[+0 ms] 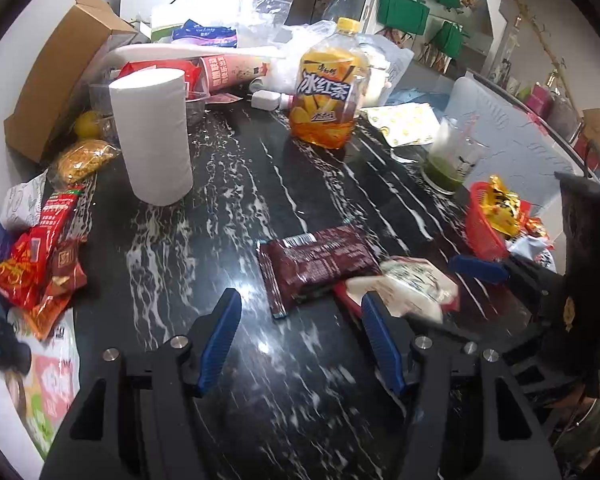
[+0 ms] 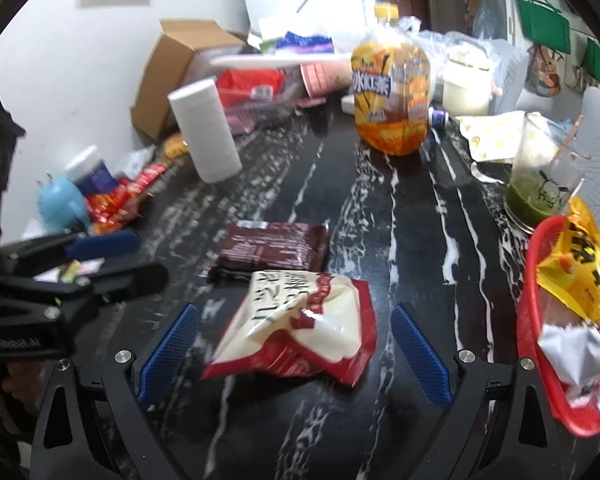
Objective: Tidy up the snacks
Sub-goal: 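Grasp brown chocolate packet with left tool while right tool grasps white-and-red packet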
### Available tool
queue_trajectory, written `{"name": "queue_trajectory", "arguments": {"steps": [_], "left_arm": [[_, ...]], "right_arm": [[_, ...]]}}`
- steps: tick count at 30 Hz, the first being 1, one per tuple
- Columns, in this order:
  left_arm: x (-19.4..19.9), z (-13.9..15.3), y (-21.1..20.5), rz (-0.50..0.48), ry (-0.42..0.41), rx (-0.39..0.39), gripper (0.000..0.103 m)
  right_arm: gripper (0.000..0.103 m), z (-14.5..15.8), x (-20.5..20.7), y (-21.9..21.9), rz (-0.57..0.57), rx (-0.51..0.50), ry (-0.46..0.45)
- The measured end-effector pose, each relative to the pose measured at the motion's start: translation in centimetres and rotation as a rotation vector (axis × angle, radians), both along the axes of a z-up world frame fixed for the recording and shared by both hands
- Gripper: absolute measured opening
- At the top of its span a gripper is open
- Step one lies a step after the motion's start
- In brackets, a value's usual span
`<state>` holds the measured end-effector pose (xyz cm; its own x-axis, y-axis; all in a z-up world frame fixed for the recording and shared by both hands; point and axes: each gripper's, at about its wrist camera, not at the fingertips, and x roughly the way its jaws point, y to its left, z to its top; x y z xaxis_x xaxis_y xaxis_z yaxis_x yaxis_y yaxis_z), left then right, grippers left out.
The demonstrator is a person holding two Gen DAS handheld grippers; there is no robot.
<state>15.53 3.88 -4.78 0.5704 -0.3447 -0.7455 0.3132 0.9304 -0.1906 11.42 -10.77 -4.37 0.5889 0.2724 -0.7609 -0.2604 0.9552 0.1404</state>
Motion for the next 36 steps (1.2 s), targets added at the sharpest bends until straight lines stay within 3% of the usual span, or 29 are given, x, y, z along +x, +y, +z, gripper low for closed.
{"name": "queue_trajectory", "arguments": {"steps": [3,6,7,10,17,21,25,34,36], "left_arm": [[1.4,-0.4,-0.2,-0.008,-0.001,0.004,0.061],[3.0,-0.9,-0.9,-0.032,0.010,0.013,0.061],[3.5,-1.0,-1.2,-0.049,0.010,0.012,0.061],[5.0,-1.7,-2.1,-0.099,0.032,0.005,0.061],[7.6,-2.8,-4.0,-0.165,0.037,0.034,0.061],[8.3,-3.7,-5.2,-0.240,0.062,0.052,0.061],[8.4,-4.3,-6.1,-0.293,0.090,0.077,0.072],[6.3,-5.0,-7.1,-0.339,-0.002,0.205,0.072],[5.9,-5.0,-7.1,-0.338,-0.011,0.221,0.063]], "right_arm": [[0.098,-1.2,0.9,0.3,0.034,0.024,0.051],[0.086,-2.1,1.5,0.3,0.027,0.000,0.062],[0.076,-2.4,1.8,0.1,0.026,0.013,0.075],[0.069,-2.6,2.1,-0.9,0.021,0.071,0.092],[0.069,-2.0,1.5,-2.1,-0.080,-0.024,0.058],[0.069,-2.3,1.7,-2.9,-0.085,0.007,0.071],[0.069,-2.4,2.0,-3.0,-0.082,0.012,0.068],[0.069,-2.4,2.0,-3.4,-0.083,0.046,0.088],[0.069,-2.4,1.9,-3.6,-0.085,0.060,0.100]]}}
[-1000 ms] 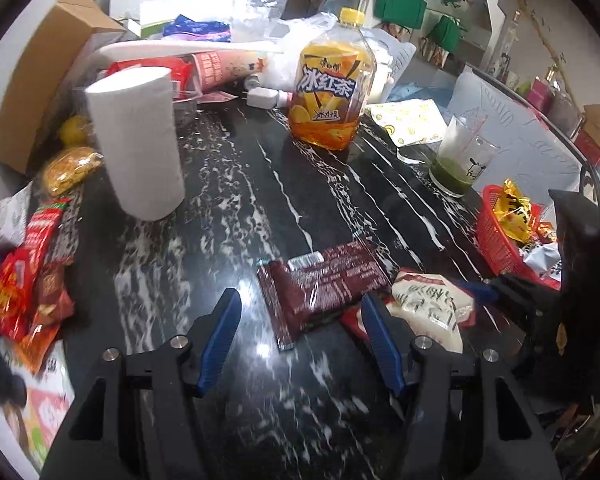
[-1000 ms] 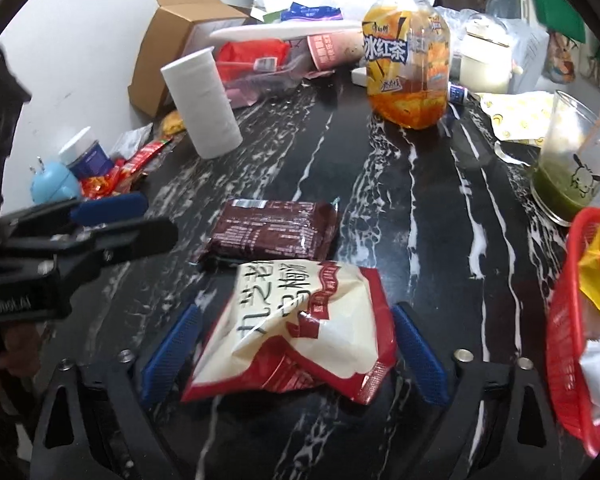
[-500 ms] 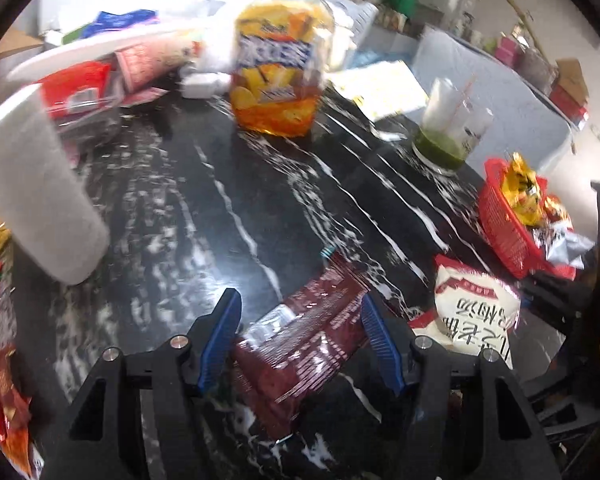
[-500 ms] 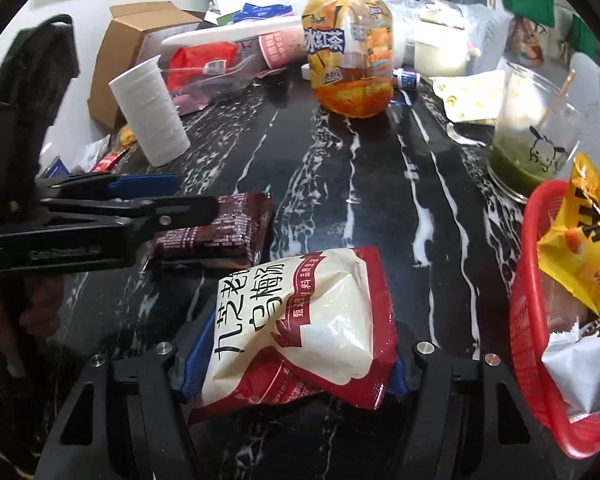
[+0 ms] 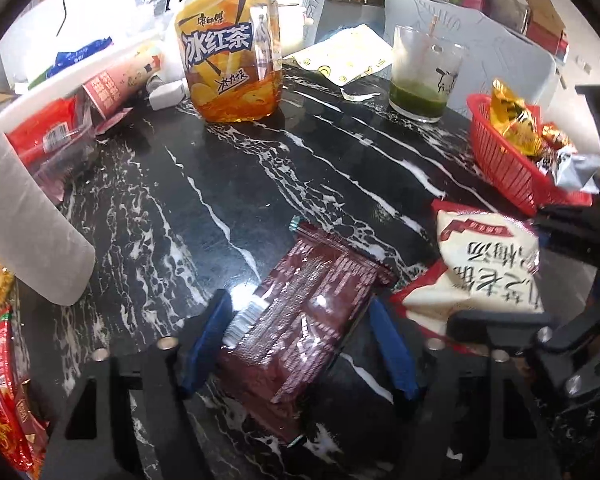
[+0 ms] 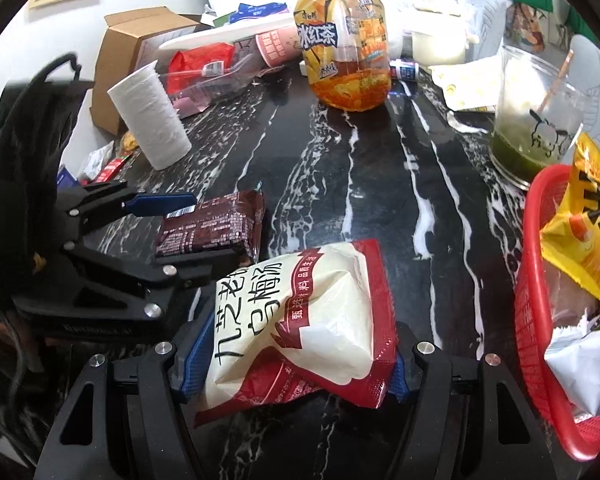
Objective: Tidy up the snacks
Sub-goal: 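Grasp brown chocolate packet with left tool while right tool grasps white-and-red packet, then lift both held packets and carry them toward the red mesh basket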
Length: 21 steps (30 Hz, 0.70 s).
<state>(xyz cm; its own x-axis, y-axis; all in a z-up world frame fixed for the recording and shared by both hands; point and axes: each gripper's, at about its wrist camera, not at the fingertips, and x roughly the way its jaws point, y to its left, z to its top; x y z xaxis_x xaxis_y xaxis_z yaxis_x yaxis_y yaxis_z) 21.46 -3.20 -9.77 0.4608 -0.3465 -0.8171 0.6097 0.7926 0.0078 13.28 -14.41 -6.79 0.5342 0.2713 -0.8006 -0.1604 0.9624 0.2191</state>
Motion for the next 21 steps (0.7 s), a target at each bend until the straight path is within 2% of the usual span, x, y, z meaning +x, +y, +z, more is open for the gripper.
{"name": "queue_trajectory", "arguments": {"steps": [4,8,12,16,21], "left_arm": [[-0.7,0.3,0.4,-0.008,0.048,-0.050,0.058],[-2.4,0.4,0.4,0.017,0.047,-0.033,0.051],[-4.5,0.6,0.6,0.041,0.080,-0.056,0.047],[-7.2,0.7,0.2,0.055,0.082,-0.033,0.046],[-10.0,0.8,0.0,0.074,0.109,-0.043,0.046]], "right_arm": [[0.069,0.1,-0.7,-0.3,-0.004,0.006,0.006],[0.068,0.3,-1.7,-0.3,-0.001,0.008,0.016],[0.068,0.4,-3.4,-0.3,0.017,0.000,0.019],[0.068,0.4,-5.1,-0.6,0.022,-0.001,0.020],[0.067,0.4,-7.5,-1.1,0.018,-0.005,0.014]]}}
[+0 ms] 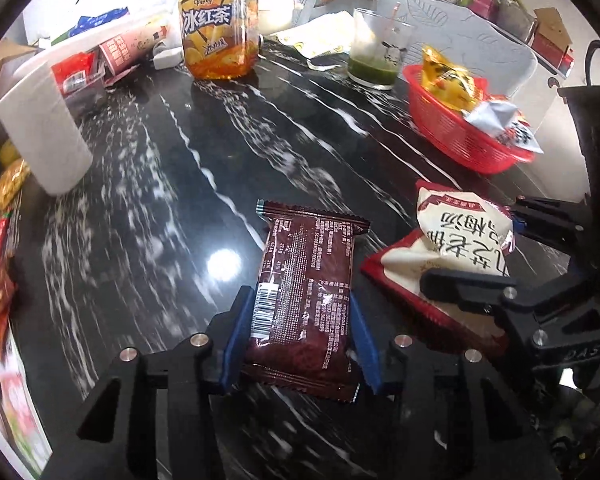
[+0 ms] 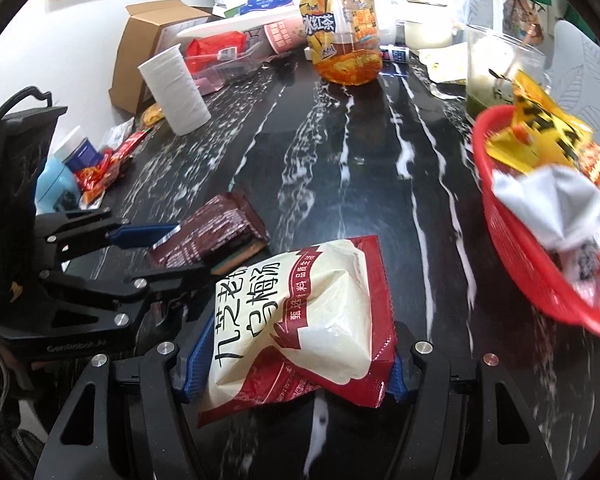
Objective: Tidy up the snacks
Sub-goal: 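Lift both held packets and carry them toward the red mesh basket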
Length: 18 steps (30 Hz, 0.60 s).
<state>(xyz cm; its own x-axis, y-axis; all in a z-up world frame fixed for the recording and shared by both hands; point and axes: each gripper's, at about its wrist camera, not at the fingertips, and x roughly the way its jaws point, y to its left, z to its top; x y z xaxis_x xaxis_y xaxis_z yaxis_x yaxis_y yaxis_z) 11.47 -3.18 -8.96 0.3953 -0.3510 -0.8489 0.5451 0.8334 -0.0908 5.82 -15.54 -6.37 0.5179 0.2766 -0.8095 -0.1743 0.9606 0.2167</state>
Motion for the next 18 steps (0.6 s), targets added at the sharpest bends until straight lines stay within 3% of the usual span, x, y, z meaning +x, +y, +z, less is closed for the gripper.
{"name": "queue_trajectory", "arguments": {"steps": [11,13,15,18], "left_arm": [[-5.4,0.0,-0.8,0.012,0.005,0.015,0.047],[-5.3,-0.4,-1.3,0.017,0.007,0.049,0.055],[-5.3,-0.7,-1.7,0.020,-0.002,0.076,0.082],[-5.2,-1.1,-2.1,0.012,-0.009,0.076,0.090]], "right_arm": [[0.068,0.1,-4.0,-1.3,0.005,-0.004,-0.007],[0.069,0.0,-4.4,-1.4,0.020,-0.003,-0.013],[0.070,-0.1,-4.4,-1.3,0.026,-0.011,-0.017],[0.077,-0.5,-4.3,-1.0,0.023,-0.011,-0.015]]}}
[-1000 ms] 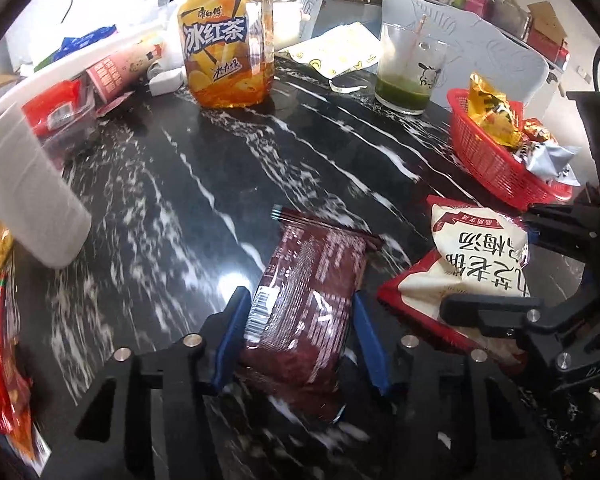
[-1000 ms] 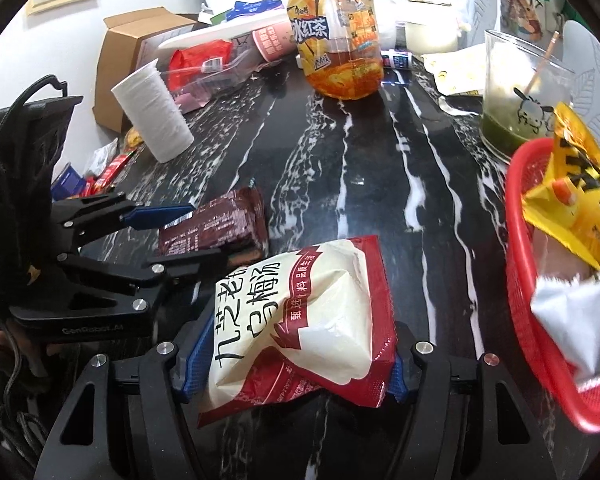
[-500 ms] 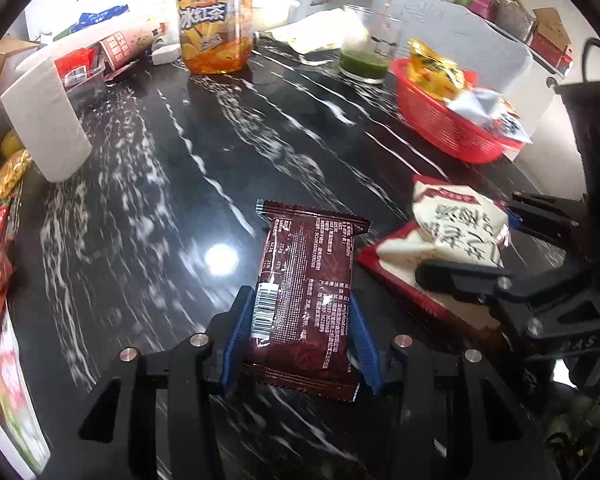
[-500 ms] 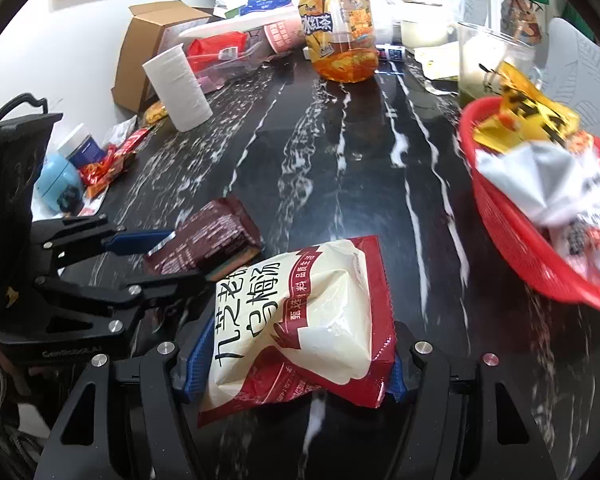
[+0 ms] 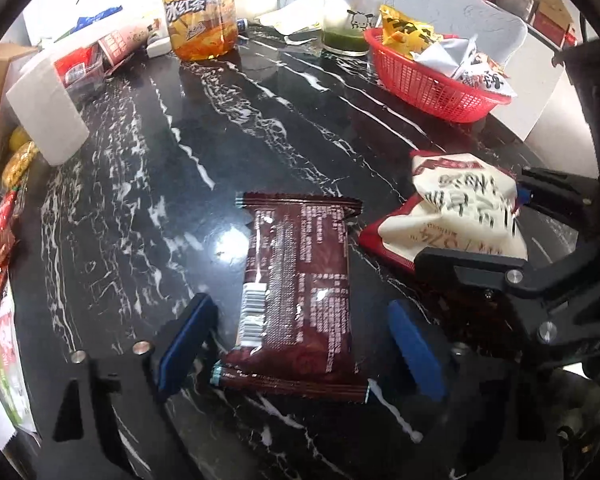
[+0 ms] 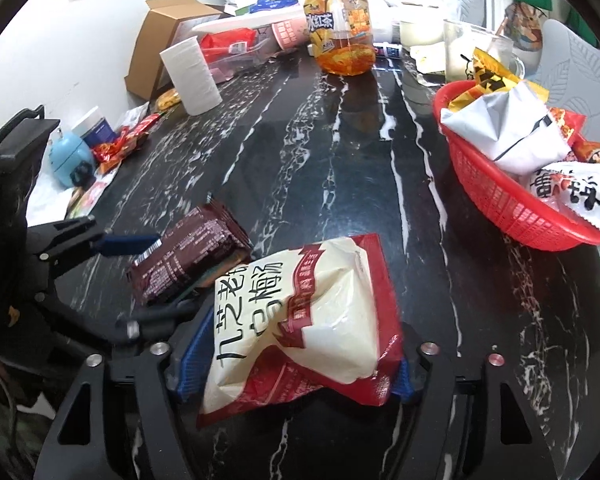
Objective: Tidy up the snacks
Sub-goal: 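Lift both held packets and carry them toward the red mesh basket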
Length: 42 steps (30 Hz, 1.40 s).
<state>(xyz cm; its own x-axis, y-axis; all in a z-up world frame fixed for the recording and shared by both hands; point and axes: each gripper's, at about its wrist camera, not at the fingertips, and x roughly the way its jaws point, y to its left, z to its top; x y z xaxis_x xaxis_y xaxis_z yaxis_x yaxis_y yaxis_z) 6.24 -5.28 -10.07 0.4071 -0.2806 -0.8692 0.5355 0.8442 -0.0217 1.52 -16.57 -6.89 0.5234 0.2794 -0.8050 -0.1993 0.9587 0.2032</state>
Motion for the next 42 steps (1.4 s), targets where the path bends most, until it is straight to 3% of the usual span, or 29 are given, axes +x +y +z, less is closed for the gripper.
{"name": "queue_trajectory", "arguments": {"steps": [5,7,9,12,13,15,23,31,35,42], "left_arm": [[-0.5,0.0,0.6,-0.016,-0.042,-0.034,0.086],[-0.8,0.3,0.6,-0.030,-0.061,-0.049,0.071],[-1.1,0.6,0.7,-0.031,-0.074,-0.062,0.049],[-0.8,0.6,0.7,-0.027,-0.071,-0.075,0.048],[-0.8,0.6,0.8,-0.027,-0.072,-0.078,0.048],[-0.8,0.7,0.8,-0.026,-0.071,-0.078,0.047],[-0.8,1.4,2.1,0.008,-0.053,-0.126,0.045],[-0.9,2.7,2.9,0.036,-0.085,-0.145,0.045],[-0.8,2.7,3.2,0.043,-0.062,-0.167,0.045],[-1.2,4.3,3.0,0.024,-0.106,-0.183,0.045]], "right_arm": [[0.081,0.0,-0.1,0.1,0.010,-0.014,-0.011],[0.081,0.0,-0.1,0.1,0.013,-0.019,-0.015],[0.081,0.0,0.0,0.0,0.012,-0.015,-0.020],[0.078,-0.2,-0.2,0.9,0.042,-0.091,-0.038],[0.071,-0.2,-0.4,1.3,0.054,-0.123,-0.050],[0.069,-0.3,-0.6,1.6,0.065,-0.144,-0.059],[0.064,0.0,-0.8,1.1,0.061,-0.058,-0.051],[0.064,1.1,-1.0,1.9,0.087,0.011,-0.074],[0.064,1.3,-1.1,2.0,0.085,0.015,-0.077],[0.064,2.1,-1.5,1.5,0.075,0.033,-0.096]]}}
